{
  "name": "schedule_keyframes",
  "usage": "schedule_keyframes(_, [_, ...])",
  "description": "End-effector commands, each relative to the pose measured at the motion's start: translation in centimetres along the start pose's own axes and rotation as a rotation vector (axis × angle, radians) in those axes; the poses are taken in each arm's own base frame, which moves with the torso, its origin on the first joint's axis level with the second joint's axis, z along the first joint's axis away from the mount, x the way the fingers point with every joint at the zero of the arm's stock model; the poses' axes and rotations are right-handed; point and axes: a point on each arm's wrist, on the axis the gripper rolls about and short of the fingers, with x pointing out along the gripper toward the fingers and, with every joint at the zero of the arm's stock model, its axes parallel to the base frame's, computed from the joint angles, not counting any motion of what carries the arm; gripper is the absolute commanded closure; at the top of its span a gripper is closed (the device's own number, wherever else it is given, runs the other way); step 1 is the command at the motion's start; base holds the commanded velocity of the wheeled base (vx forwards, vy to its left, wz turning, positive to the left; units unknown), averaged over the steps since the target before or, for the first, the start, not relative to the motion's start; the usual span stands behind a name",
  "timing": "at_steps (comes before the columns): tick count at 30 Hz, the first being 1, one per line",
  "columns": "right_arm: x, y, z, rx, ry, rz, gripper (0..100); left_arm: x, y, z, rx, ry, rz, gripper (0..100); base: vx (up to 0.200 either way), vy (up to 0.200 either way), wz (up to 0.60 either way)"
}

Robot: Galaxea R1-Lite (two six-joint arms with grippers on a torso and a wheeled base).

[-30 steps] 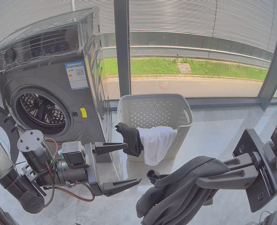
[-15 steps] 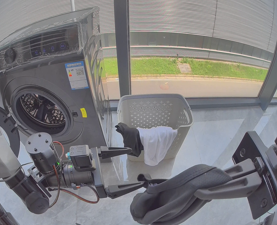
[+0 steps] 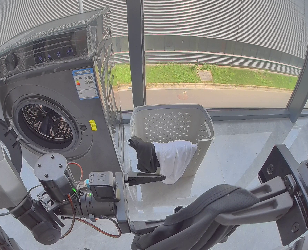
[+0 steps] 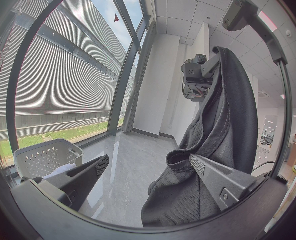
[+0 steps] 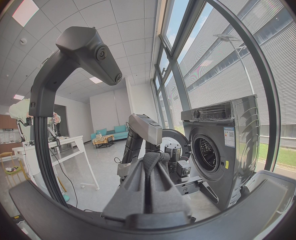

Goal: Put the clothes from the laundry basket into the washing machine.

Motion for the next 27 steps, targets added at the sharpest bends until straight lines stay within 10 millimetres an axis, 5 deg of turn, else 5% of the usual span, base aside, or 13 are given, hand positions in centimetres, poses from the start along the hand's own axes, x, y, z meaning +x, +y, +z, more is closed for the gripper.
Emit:
schedule_keyframes(1, [-0.1, -0.1, -0.4, 0.010, 0.011, -0.009, 100, -0.2, -0.1, 0.5, 0.013, -0.016, 0.002, 0, 0.000, 0.000, 0.00])
schedule_keyframes(21, [-0.1, -0.4, -0.2, 0.005, 0.007, -0.018, 100, -0.5, 0.3, 0.4, 0.011, -0.014, 0.022, 0, 0.000, 0.000, 0.00])
schedule_keyframes(27, [-0.1, -0.4, -0.1, 0.004, 0.006, -0.017, 100, 0.1, -0.9, 0.4, 0.006, -0.010, -0.043, 0, 0.000, 0.000, 0.00])
